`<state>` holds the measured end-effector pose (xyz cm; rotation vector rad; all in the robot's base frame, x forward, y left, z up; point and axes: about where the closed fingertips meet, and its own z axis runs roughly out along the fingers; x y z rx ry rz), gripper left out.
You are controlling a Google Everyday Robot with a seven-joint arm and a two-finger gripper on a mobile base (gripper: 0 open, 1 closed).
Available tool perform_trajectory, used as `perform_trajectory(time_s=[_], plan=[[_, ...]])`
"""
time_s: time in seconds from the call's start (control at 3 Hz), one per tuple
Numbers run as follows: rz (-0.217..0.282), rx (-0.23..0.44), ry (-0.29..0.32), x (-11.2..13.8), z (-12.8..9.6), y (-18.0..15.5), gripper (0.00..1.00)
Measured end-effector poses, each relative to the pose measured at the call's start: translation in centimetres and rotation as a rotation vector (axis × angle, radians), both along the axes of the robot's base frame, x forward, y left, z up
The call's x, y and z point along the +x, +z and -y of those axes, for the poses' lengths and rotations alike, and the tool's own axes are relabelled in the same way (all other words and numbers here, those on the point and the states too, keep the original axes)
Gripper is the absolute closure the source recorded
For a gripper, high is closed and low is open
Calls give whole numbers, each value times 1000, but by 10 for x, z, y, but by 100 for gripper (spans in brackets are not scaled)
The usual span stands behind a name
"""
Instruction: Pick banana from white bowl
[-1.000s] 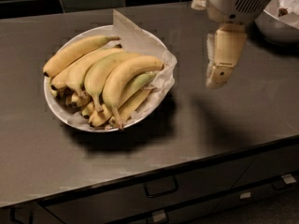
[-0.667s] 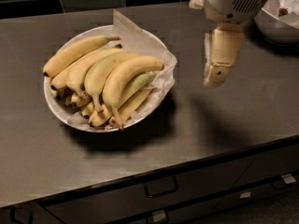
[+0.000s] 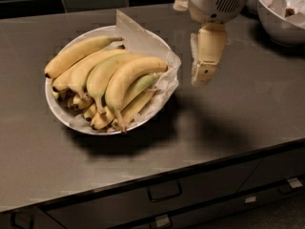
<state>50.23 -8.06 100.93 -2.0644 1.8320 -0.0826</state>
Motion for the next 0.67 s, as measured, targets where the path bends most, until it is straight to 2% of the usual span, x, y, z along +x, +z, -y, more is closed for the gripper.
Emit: perform_trajectory(time_s=[0.33, 0.67], plan=[[-13, 21, 42, 4, -16, -5, 8], [-19, 35, 87, 3, -33, -6, 8]])
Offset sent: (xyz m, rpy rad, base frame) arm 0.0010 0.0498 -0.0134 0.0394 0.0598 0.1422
